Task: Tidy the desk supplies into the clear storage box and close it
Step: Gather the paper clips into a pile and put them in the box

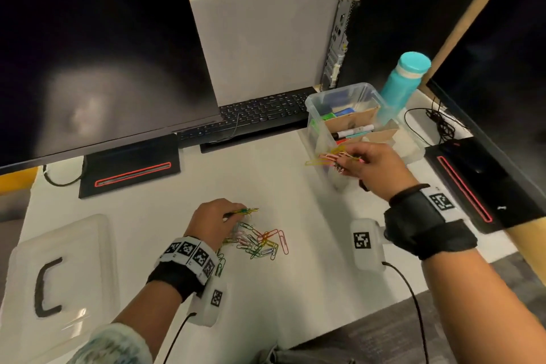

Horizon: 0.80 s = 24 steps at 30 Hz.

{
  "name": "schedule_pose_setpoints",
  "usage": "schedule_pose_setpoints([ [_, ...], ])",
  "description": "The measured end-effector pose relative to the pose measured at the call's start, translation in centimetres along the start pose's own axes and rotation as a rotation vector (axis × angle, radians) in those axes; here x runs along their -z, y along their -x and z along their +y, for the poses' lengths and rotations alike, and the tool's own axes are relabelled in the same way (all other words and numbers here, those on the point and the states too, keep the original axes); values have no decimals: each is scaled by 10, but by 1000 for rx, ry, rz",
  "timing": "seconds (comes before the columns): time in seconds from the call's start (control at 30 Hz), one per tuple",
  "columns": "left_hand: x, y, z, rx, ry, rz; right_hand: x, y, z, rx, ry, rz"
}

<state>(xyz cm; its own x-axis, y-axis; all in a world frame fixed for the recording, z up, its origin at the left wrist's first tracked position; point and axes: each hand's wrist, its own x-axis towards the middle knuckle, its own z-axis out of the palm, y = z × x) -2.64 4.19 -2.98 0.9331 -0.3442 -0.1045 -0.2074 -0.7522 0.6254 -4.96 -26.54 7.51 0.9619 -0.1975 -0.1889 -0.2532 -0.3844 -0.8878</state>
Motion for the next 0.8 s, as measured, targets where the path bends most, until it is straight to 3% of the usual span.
schedule_pose_setpoints([
  [0.17, -6, -4, 6, 2, 1, -1, 76, -21, 8, -67, 296, 295],
  [0.3, -9, -2, 7, 27, 34, 6, 100, -60, 26, -196, 773, 221],
  [0.4, -9, 1, 10, 29, 61, 6, 94, -87, 33, -242, 968, 114],
  [0.57, -4, 4, 17, 30, 46, -4, 78, -110, 59, -230, 1048, 79],
  [0.7, -5, 9, 17, 10, 94, 33, 75, -99, 53, -246, 922, -11],
  [0.8, -4, 10, 21, -15, 113, 62, 84, -85, 52, -110, 778, 152],
])
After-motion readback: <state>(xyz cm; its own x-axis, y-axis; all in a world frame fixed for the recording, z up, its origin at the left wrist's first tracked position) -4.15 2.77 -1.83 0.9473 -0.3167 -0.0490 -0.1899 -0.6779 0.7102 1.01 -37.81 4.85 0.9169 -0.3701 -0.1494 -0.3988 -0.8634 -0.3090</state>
